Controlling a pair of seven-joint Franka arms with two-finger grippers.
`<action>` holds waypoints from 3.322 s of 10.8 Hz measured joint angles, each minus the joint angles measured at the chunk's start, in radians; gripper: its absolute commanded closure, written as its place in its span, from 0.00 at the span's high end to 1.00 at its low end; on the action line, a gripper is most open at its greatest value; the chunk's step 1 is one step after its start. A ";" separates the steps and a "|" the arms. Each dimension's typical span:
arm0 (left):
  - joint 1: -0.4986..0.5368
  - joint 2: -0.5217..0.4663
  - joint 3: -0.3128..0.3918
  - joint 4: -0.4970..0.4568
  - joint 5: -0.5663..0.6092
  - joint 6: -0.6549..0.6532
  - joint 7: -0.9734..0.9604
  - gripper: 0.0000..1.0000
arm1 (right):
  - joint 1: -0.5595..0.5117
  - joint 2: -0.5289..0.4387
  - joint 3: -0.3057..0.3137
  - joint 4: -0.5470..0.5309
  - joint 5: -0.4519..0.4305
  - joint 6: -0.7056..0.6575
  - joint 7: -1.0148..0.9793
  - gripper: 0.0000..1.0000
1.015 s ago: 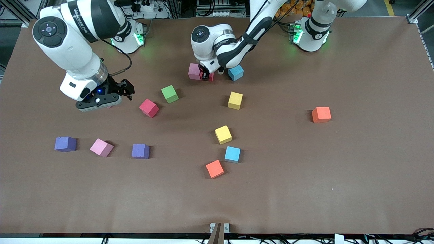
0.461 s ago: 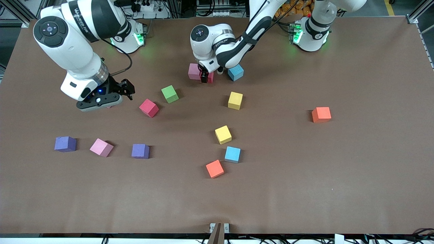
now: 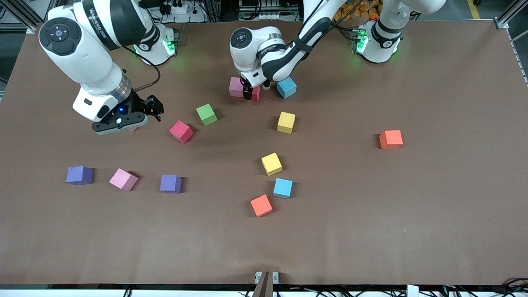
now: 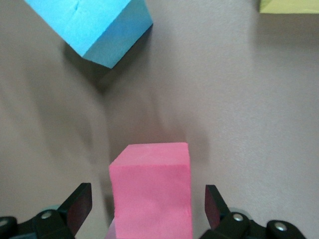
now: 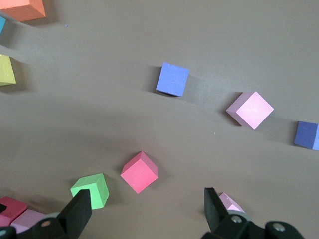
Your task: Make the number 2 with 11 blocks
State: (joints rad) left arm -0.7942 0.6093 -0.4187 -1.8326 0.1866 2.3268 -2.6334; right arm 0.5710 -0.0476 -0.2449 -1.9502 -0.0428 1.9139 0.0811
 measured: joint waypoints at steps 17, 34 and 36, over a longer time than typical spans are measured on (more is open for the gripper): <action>0.569 -0.134 -0.428 -0.354 0.104 -0.017 0.468 1.00 | 0.138 -0.327 0.004 -0.324 0.000 0.027 -0.161 1.00; 0.609 -0.138 -0.432 -0.476 0.247 0.110 0.509 1.00 | 0.138 -0.303 0.002 -0.330 0.000 0.054 -0.166 1.00; 0.619 -0.145 -0.437 -0.476 0.247 0.101 0.541 1.00 | 0.138 -0.303 0.002 -0.330 0.000 0.055 -0.166 1.00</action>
State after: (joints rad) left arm -0.1750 0.4640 -0.8553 -2.3087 0.4337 2.4280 -2.0923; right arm 0.7090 -0.3504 -0.2428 -2.2804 -0.0424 1.9687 -0.0848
